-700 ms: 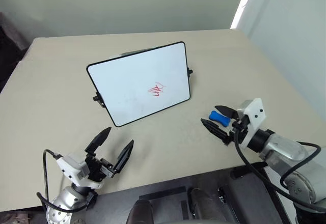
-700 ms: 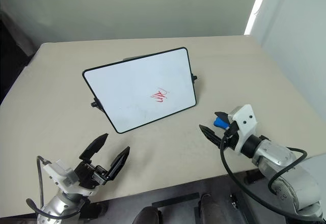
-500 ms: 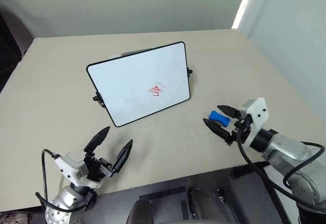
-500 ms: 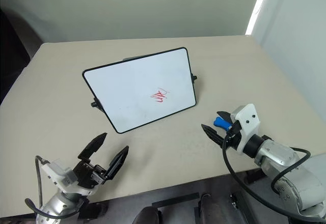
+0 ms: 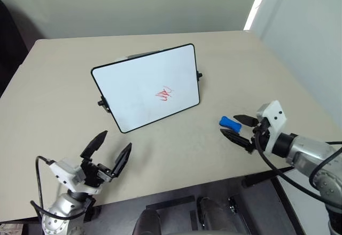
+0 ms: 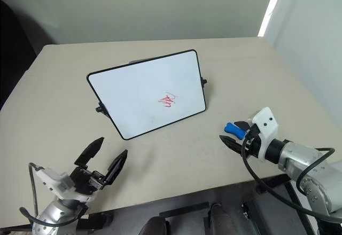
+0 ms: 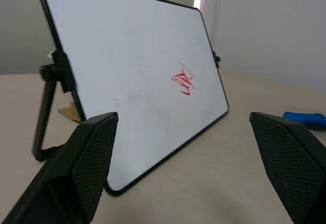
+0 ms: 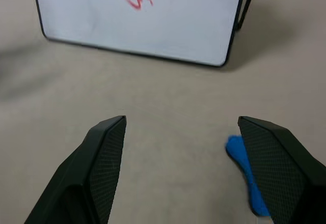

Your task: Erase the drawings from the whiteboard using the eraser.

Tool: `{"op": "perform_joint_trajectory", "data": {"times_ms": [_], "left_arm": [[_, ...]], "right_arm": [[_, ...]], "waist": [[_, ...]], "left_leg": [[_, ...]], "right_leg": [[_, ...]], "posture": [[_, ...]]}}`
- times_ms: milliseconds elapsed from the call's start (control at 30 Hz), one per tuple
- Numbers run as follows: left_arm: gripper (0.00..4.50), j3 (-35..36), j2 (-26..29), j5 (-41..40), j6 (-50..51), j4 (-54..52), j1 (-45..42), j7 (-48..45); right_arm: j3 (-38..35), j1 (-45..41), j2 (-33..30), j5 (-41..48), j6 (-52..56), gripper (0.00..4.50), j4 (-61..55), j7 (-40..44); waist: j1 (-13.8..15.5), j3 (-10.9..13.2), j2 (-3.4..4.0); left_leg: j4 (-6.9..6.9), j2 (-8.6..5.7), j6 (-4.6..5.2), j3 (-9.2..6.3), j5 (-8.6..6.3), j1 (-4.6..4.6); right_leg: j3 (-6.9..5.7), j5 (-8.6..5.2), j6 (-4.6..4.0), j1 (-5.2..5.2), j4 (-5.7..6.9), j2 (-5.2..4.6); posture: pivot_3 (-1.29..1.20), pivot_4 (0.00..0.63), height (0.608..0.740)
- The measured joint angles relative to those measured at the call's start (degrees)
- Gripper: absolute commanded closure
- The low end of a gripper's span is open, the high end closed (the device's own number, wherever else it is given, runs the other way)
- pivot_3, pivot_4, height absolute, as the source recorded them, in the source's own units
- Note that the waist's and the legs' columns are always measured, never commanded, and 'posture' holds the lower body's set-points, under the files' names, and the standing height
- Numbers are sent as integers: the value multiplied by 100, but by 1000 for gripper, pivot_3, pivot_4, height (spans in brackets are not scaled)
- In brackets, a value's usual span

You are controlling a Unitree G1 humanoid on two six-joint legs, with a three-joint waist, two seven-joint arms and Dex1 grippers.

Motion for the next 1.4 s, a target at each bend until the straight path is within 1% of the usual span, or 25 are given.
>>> {"op": "perform_joint_trajectory", "data": {"times_ms": [200, 433, 500, 767, 967, 1067, 1267, 1367, 1400], "left_arm": [[0, 93, 44, -31, 12, 68, -67, -82], [0, 156, 41, -99, 41, 70, -41, -123], [0, 150, 35, -100, 41, 70, -44, -122], [0, 166, 39, -105, 38, 105, -61, -131], [0, 144, 31, -103, 38, 105, -56, -194], [0, 112, 13, -103, 38, 104, -33, -208], [0, 19, -28, -96, 38, 83, 14, -207], [0, 4, -32, -49, 38, 80, 26, -204], [0, -2, -32, -13, 38, 79, 24, -203]], "right_arm": [[444, -414, -332, -379, -306, 14, 953, 549], [1313, -1343, -509, -1298, -756, 14, 2404, 1015], [1528, -1614, -515, -1530, -953, 14, 2813, 1219], [2172, -2180, -356, -2234, -1551, 14, 4039, 1883], [2224, -2255, -200, -2446, -1613, 14, 4224, 2071], [2224, -2257, -140, -2509, -1612, 619, 4224, 2072], [2219, -2244, -101, -2576, -1611, 2630, 4218, 2072], [2181, -2191, -92, -2579, -1604, 2630, 4144, 2069], [2152, -2170, -87, -2564, -1588, 2797, 4099, 2069]], "waist": [[-1, 0, 0], [-4, 2, 3], [-1, 2, 3], [23, 2, 3], [27, 3, 5], [26, 3, 5], [27, 3, 5], [27, 3, 5], [27, 3, 5]], "left_leg": [[0, 0, 0, -1, 0, 2], [0, 0, 0, -2, 0, 12], [0, 0, 0, -3, 0, 32], [0, 0, 1, -5, -1, 30], [1, 0, 0, -6, 0, 31], [3, 0, -1, -6, 0, 33], [7, 0, -1, -6, 0, 33], [7, 0, -1, -6, 0, 33], [7, 0, -1, -6, 0, 33]], "right_leg": [[0, 0, -1, -1, 0, 0], [4, 1, -2, -2, 3, 0], [5, 2, -3, -2, 3, 0], [6, 3, -4, -2, 1, 0], [5, 4, -6, 0, 2, 0], [6, 5, -7, 3, 2, 0], [5, 5, -8, 5, 2, 0], [6, 5, -8, 6, 2, 0], [6, 5, -8, 6, 3, 0]], "posture": [[0, 150, 740], [0, 150, 740], [0, 150, 740], [0, 150, 740], [0, 150, 740], [0, 150, 740], [0, 150, 740], [0, 150, 740], [0, 150, 740]]}}
